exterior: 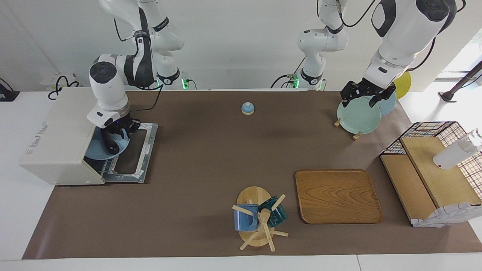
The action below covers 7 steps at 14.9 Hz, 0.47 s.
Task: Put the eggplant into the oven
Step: 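Push the plate into the oven and open the right gripper, then withdraw the right gripper from the oven toward the oven door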
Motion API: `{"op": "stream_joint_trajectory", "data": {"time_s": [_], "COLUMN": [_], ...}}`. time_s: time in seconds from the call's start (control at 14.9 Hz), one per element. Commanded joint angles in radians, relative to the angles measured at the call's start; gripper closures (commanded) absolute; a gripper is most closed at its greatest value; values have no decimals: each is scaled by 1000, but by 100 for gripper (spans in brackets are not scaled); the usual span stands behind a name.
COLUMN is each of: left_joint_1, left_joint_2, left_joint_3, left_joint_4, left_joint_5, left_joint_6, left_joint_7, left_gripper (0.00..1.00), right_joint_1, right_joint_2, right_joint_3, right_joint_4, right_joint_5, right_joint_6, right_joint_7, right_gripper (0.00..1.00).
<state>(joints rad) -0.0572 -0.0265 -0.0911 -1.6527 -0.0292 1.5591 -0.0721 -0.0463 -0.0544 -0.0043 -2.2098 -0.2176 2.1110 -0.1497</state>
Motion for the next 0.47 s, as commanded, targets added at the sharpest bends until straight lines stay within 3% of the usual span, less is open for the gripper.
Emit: {"op": "stream_joint_trajectory", "data": {"time_s": [0.0,0.13,0.4], "left_joint_1": [8,8,8], "left_joint_2": [-3,-3,-3], "left_joint_3": [-4,-4,-4], "left_joint_4": [-1,-1,-1], "left_joint_5": [9,9,9], "left_joint_6": [12,12,12], "left_joint_7": [14,14,14], "left_gripper": [0,0,0], "right_joint_1": [57,126,189], "right_joint_2": [18,42,142], "right_joint_3": [9,9,9], "right_joint_4": [67,67,67], "right_joint_5": [70,79,78], "right_joint_6": [-30,20,135], "right_joint_7": [13,94,229], "right_gripper": [79,100,100]}}
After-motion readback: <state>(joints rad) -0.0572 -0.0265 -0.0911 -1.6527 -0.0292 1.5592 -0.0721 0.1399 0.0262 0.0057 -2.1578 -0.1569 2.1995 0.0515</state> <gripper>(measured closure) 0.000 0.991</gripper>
